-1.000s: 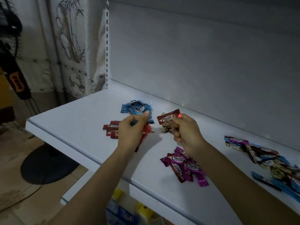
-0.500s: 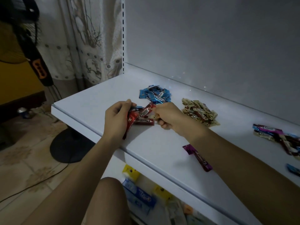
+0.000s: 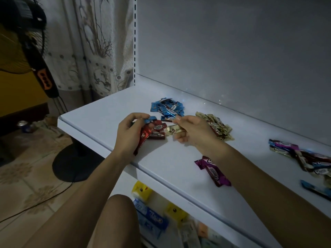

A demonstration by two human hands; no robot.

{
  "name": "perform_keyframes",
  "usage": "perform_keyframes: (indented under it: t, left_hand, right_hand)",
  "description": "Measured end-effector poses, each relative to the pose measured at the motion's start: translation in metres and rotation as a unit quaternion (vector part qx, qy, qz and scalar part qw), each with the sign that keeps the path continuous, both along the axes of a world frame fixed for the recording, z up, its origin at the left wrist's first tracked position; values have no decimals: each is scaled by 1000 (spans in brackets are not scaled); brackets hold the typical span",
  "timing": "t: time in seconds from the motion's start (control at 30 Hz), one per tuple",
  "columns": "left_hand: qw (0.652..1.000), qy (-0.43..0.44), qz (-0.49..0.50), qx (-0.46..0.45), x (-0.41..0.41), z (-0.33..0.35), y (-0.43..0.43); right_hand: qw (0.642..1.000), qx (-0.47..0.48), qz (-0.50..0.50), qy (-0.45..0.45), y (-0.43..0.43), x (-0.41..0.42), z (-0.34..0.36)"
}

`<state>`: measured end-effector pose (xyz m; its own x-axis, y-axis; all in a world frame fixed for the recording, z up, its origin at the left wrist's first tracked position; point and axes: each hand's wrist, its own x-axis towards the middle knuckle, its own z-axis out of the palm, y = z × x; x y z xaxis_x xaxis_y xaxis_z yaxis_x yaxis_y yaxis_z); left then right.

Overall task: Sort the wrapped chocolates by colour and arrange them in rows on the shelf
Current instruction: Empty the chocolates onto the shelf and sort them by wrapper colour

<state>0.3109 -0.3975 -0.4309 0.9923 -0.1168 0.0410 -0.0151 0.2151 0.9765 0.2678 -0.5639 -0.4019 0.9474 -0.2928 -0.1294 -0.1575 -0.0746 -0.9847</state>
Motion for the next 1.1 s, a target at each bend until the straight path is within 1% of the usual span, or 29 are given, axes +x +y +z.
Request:
perform_keyframes:
  t: [0.1, 0.13, 0.2, 0.27, 0.33, 0.43, 0.5, 0.6, 0.67, 0.7, 0.77, 0.83, 0.93, 1.03, 1.1]
  left_hand:
    - [994, 58, -42, -86, -7, 13, -24]
    - [991, 67, -65, -91, -10, 16, -37]
    - [991, 59, -113, -44, -16, 14, -66]
    - [990, 47, -136, 7, -21, 9, -91]
    - [991, 50, -121, 33, -25, 5, -108]
    - [994, 69, -79, 30, -29, -3, -117]
    - [996, 56, -71, 25, -28, -6, -115]
    - [995, 58, -82, -11, -29, -3, -114]
    - [995, 52, -79, -11, -30, -2, -113]
    - [996, 45, -79, -3, -30, -4, -114]
    - [996, 30, -79, 7, -27, -5, -115]
    - [996, 39, -81, -4, -26, -6, -113]
    - [993, 57, -95, -35, -26, -3, -111]
    - [992, 61, -98, -51, -25, -5, -110]
    - [992, 62, -91, -62, -23, -6, -109]
  right_hand:
    - [994, -5, -85, -70, -15, -12, 1]
    - [990, 3, -111, -86, -22, -16, 2]
    - [983, 19, -154, -100, -36, -27, 2]
    - [976, 1, -192, -105, -53, -37, 3]
    - [968, -38, -225, -101, -73, -44, 1]
    - [958, -75, -260, -92, -98, -42, -5]
    - [955, -96, -271, -78, -111, -34, -10]
    - [948, -123, -289, -48, -121, -17, -15]
    - [943, -145, -300, -29, -122, -4, -19]
    - [939, -164, -301, -22, -124, 0, -24]
    - [924, -235, -302, -5, -127, 8, -32]
    - [909, -293, -296, 7, -128, 10, -35]
    - [911, -292, -291, 13, -124, 9, -30]
    - [912, -290, -288, -22, -112, 2, -16]
    - [932, -251, -254, -62, -96, -7, -9]
